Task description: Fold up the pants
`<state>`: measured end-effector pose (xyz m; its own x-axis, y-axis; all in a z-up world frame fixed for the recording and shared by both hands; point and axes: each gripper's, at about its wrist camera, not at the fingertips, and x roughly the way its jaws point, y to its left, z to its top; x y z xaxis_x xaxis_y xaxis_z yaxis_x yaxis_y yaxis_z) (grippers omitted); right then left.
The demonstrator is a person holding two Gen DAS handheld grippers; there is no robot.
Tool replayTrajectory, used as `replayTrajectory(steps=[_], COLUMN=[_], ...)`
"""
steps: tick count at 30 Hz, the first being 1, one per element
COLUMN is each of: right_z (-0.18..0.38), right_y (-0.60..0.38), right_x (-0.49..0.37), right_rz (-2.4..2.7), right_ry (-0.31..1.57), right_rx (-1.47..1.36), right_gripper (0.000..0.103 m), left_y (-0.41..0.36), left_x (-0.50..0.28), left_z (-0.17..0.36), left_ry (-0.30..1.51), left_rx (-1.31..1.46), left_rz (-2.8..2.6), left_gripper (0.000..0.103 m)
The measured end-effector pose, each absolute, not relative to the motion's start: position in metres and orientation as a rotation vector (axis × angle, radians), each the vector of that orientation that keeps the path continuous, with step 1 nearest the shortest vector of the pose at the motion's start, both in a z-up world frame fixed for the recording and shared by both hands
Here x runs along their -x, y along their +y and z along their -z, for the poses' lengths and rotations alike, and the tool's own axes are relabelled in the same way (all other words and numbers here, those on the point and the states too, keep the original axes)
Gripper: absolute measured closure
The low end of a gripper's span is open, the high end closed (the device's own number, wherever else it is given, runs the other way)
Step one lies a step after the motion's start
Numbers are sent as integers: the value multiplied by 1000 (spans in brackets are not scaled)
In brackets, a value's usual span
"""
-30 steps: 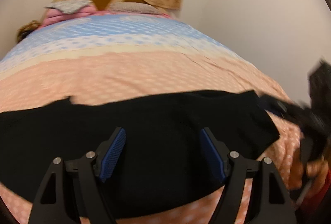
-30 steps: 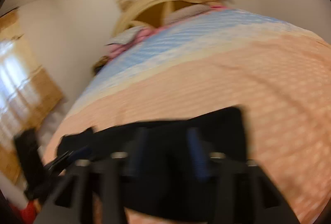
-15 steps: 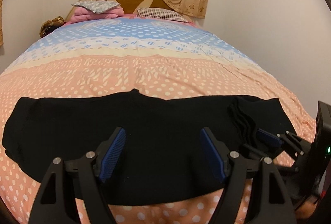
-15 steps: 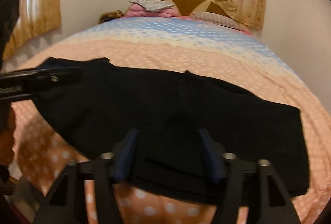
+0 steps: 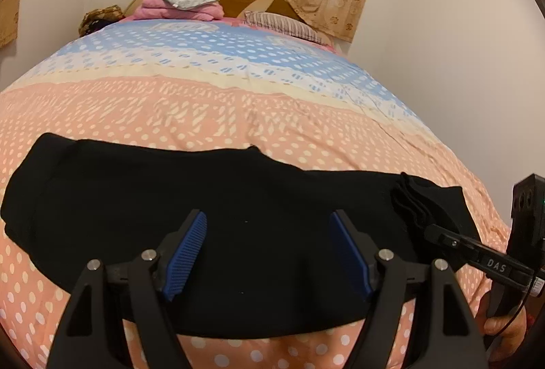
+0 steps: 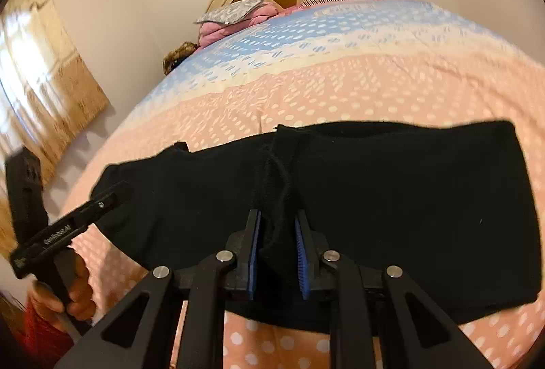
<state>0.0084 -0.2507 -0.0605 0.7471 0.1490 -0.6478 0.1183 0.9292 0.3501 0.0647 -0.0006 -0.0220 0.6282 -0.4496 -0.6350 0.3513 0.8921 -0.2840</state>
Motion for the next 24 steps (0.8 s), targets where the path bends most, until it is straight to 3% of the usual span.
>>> replayTrajectory(steps=[5,11,14,16,20,24], right_z=[48,49,77,72,36,1], right_y=[-254,-194,-165,-156,-185,-250], right_x=[1,-16,-24,-15,9,32], right_rz=[-72,-148,-126,-140,-216,42], right_ry=[647,666,724,691,599,467], right_rx=[-492,-258,-59,1,-177,-208], right_gripper=[85,85,79,63,62,62], left_y=[-4,-5,-7,-10,-29,-69], left_x=[-66,-65,-63,-62,-59,-51], left_z=[23,22,19,15,4,-2], left_ry=[770,768,756,738,710,698], left_rx=[137,127,108,90,73,22], left_rz=[462,466,466,473,534,627], left_gripper=[26,26,26,26,26,25])
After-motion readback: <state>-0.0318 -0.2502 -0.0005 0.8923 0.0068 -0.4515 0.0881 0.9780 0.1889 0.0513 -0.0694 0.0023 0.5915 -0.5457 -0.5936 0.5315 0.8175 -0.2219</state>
